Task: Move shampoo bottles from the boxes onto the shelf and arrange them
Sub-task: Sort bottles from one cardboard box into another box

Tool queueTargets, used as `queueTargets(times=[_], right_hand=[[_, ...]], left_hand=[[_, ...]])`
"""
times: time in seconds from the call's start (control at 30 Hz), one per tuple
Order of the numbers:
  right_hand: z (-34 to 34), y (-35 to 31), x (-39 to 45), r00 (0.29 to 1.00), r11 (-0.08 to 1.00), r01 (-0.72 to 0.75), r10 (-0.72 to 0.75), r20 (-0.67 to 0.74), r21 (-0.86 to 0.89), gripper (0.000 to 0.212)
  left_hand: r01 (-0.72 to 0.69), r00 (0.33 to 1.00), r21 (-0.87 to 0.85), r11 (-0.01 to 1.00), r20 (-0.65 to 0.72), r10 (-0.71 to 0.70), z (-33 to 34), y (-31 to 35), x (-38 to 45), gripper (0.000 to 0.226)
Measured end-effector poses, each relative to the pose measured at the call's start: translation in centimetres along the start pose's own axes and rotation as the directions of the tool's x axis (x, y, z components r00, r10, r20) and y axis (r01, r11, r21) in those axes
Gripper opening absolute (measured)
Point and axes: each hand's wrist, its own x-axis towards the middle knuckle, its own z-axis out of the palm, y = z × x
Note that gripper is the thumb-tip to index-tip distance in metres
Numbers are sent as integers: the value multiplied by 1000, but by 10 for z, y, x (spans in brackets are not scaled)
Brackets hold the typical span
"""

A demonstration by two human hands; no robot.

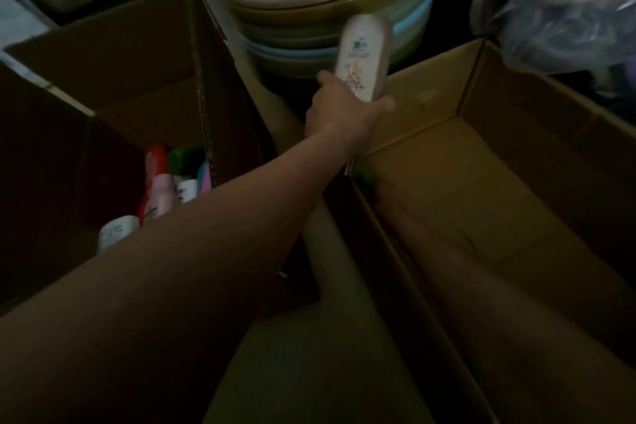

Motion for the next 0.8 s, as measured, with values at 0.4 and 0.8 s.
queueTargets(times=[0.4, 0.8], right_hand=[[-130, -63, -96, 865, 496, 395, 83, -495, 773, 33], [-108, -272, -179, 811, 824, 557, -566, -149, -102, 54]], left_hand=[[-172, 961, -469, 866, -274, 43, -52, 55, -11, 60], [379, 871, -263, 887, -221, -438, -228, -95, -12, 94]])
